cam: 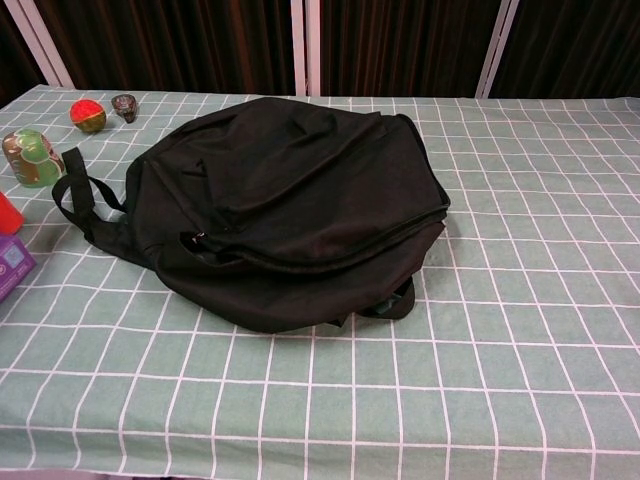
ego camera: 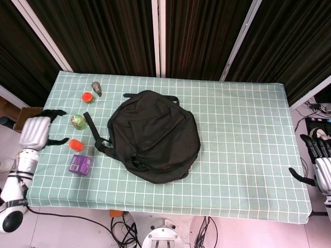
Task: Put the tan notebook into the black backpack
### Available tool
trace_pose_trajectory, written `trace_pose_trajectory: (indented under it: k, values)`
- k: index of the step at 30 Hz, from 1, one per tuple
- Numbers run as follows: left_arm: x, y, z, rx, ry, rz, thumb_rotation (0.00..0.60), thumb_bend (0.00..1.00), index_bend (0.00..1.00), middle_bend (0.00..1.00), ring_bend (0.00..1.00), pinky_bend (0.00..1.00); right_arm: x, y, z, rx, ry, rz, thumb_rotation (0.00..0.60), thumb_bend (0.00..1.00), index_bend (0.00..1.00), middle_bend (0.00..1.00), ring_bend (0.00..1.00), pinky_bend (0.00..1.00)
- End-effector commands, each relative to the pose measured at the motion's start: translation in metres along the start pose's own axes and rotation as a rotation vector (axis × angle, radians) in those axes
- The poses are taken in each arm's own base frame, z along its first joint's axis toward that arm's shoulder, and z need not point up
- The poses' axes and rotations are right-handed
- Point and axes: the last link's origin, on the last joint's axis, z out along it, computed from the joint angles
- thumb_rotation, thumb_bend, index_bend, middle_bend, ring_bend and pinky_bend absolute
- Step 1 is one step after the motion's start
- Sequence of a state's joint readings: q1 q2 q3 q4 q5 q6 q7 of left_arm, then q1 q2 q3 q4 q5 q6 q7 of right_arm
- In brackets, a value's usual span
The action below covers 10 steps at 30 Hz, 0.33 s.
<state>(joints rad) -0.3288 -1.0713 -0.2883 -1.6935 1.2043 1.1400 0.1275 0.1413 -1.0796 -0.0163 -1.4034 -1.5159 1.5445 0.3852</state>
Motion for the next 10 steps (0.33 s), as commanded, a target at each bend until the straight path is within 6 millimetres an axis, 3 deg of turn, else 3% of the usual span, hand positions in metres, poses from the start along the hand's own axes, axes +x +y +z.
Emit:
trace_pose_trajectory:
  k: [1,5,10]
  values:
    - [-0.018,-0.05,-0.075,0.095,0.08,0.177,0.6,0.11,0.22,0.22,0.18,0.31,-0.001,-0.002,-0.018,-0.028,-0.009,0.008,0.6,0.18,0.0,0.1,0.0,0.07]
    - [-0.028,-0.048,-0.118,0.104,0.101,0.159,0.6,0.11,0.22,0.21,0.17,0.28,-0.009,-0.007,-0.031,-0.047,-0.038,0.03,0.6,0.18,0.0,0.1,0.0,0.07]
    - [-0.036,-0.038,-0.148,0.1,0.082,0.136,0.6,0.11,0.22,0.21,0.17,0.27,-0.017,-0.017,-0.034,-0.023,-0.068,0.046,0.6,0.18,0.0,0.1,0.0,0.07]
